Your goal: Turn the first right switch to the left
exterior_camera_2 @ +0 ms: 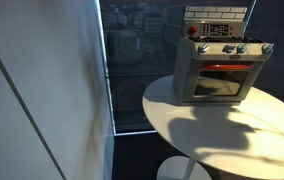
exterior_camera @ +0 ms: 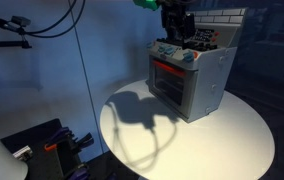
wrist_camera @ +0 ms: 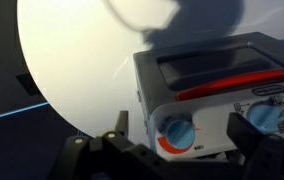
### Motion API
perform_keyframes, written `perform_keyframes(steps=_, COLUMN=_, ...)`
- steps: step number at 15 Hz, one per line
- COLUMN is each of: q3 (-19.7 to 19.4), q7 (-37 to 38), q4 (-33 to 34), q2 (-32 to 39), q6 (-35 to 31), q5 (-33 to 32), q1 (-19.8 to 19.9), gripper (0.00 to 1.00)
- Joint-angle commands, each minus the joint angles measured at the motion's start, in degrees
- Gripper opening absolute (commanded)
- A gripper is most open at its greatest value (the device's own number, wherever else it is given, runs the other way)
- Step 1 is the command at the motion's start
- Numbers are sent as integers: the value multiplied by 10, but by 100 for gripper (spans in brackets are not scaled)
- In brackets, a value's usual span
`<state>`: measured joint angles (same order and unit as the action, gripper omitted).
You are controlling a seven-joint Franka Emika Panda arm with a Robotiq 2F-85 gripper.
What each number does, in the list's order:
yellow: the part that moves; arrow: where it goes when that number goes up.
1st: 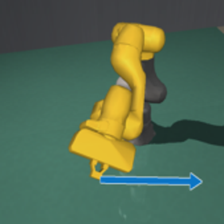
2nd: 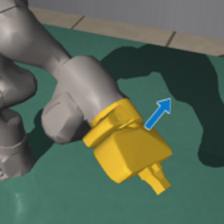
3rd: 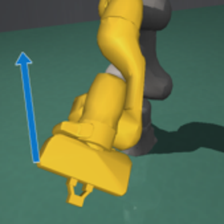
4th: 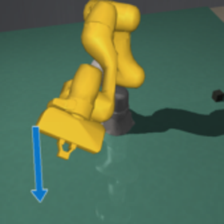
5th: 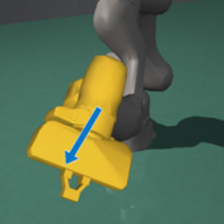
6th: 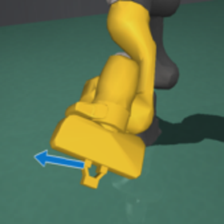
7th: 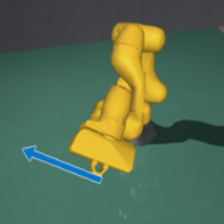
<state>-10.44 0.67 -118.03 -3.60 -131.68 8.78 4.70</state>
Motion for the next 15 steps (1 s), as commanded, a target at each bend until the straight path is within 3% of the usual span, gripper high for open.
perform_keyframes(steps=1, q3=10, q7=-1, q4=1, q2=1, q6=2, q5=1, q1=10, gripper=100)
perform_keyframes(steps=6, q3=11, q7=-1, q4=1, q2=2, q6=2, q5=1, q1=10, gripper=100)
perform_keyframes(steps=15, q3=9, q7=-7, q4=-10, q2=9, q6=-55, q5=69, q1=9, gripper=100)
